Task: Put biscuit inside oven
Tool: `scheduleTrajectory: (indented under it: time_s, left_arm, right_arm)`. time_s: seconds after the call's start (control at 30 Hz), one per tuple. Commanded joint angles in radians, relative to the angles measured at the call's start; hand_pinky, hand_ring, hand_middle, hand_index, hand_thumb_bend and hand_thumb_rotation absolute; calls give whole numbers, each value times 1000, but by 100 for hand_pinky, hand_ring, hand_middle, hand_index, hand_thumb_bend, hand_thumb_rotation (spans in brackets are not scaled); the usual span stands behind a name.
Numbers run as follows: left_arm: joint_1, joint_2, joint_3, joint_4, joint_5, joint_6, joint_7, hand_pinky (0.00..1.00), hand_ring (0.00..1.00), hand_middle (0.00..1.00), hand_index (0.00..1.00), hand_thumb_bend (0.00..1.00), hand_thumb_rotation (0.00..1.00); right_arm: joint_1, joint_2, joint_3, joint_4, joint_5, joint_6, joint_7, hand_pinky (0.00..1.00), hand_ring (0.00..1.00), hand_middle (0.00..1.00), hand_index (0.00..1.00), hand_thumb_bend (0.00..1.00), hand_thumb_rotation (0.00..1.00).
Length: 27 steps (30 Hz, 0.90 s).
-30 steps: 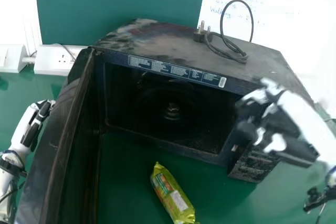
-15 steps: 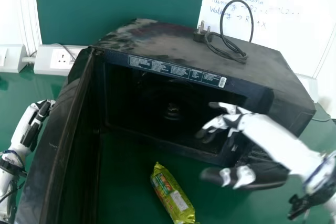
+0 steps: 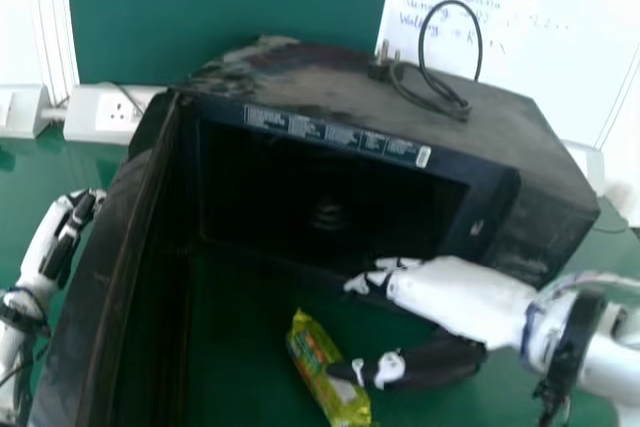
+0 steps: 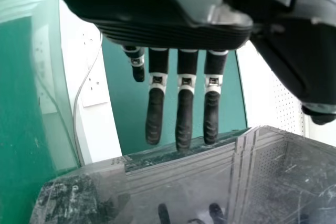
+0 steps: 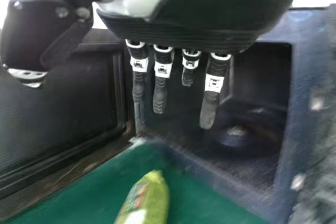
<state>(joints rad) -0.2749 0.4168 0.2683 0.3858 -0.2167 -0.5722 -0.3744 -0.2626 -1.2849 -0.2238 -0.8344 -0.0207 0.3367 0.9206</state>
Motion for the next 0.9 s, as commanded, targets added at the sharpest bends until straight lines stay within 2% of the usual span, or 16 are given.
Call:
scheduleTrajectory:
  time_s: [0.0,0.17,0.33,0.57,0.77,0.87]
  left_arm:
    - [6,-3,5,0,-3,-8,0,34,40,42,49,51,6]
    - [21,-15,-4,-50,0,35,15,34,39,42,49,51,6]
    - [32,-22,-8,-94,4,72,22,33,39,42,48,51,6]
    - [37,-23,-10,-125,6,107,26,33,38,42,48,51,6]
    - [40,-25,-5,-131,2,115,27,33,38,42,48,51,6]
    - [41,-24,-5,-135,6,118,32,33,37,42,48,51,6]
  right_arm:
    - [-51,-27,70,-23,-45,40,-8,72,87,93,93,96,66]
    - [-126,-43,162,-40,-118,132,22,77,91,95,93,100,70]
    - [-158,-54,212,-93,-176,293,43,79,93,97,96,100,69]
    - [-54,-50,225,-179,-265,459,24,82,96,99,98,100,71]
    - [37,-19,236,-212,-339,532,-16,81,97,100,99,100,65]
    - [46,-16,275,-213,-382,511,-18,81,99,100,98,100,67]
